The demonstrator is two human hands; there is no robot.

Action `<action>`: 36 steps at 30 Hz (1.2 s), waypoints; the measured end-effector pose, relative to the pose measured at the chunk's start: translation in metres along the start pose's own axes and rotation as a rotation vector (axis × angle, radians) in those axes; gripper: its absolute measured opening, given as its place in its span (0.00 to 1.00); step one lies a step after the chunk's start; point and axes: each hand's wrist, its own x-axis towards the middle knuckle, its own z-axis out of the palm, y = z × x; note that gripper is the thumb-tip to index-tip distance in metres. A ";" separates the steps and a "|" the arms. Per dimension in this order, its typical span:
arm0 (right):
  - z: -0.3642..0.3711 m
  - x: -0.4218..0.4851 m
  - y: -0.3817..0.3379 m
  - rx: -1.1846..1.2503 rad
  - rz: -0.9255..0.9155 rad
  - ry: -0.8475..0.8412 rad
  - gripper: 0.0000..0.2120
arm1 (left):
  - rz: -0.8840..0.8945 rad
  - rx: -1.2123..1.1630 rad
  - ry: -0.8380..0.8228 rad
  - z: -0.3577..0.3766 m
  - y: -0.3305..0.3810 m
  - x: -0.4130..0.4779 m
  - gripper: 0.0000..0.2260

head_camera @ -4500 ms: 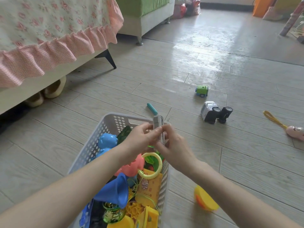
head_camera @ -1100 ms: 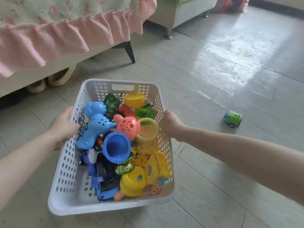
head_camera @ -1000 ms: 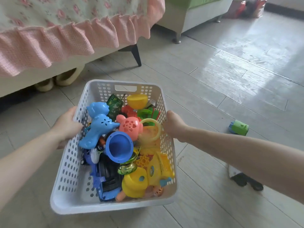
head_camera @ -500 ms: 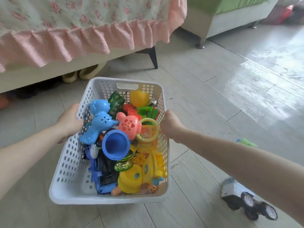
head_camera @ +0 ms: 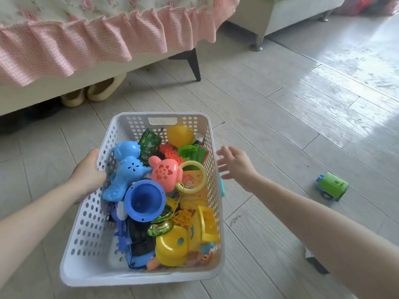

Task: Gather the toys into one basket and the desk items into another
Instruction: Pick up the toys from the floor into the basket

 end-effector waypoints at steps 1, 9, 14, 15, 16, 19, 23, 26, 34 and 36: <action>-0.003 0.006 0.007 -0.026 0.015 0.068 0.12 | -0.006 0.000 0.009 0.001 0.000 0.001 0.21; 0.016 0.030 0.065 -0.600 0.230 -0.003 0.11 | -0.030 -0.038 0.018 0.006 -0.005 0.007 0.21; 0.026 0.031 0.054 -0.488 0.181 0.131 0.11 | -0.029 -0.047 0.010 0.005 -0.008 0.010 0.20; 0.023 0.030 0.046 -0.403 0.120 0.226 0.10 | -0.025 -0.047 0.009 0.005 -0.008 0.010 0.20; 0.018 0.028 0.035 -0.292 0.041 0.319 0.09 | -0.020 -0.044 0.009 0.005 -0.008 0.009 0.19; 0.009 0.011 -0.006 0.011 -0.177 0.414 0.05 | -0.017 -0.040 0.016 0.006 -0.007 0.009 0.19; 0.026 -0.016 -0.035 -0.145 -0.307 0.210 0.06 | -0.022 -0.028 0.010 0.007 -0.006 0.008 0.19; 0.034 -0.024 -0.028 -0.335 -0.356 0.321 0.14 | -0.020 -0.014 0.006 0.005 -0.008 0.009 0.18; 0.027 -0.046 0.008 0.029 0.029 0.206 0.10 | 0.084 0.018 0.004 0.007 0.023 0.002 0.17; 0.007 -0.046 0.019 0.076 0.051 0.291 0.09 | 0.156 0.054 -0.025 0.016 0.051 0.003 0.16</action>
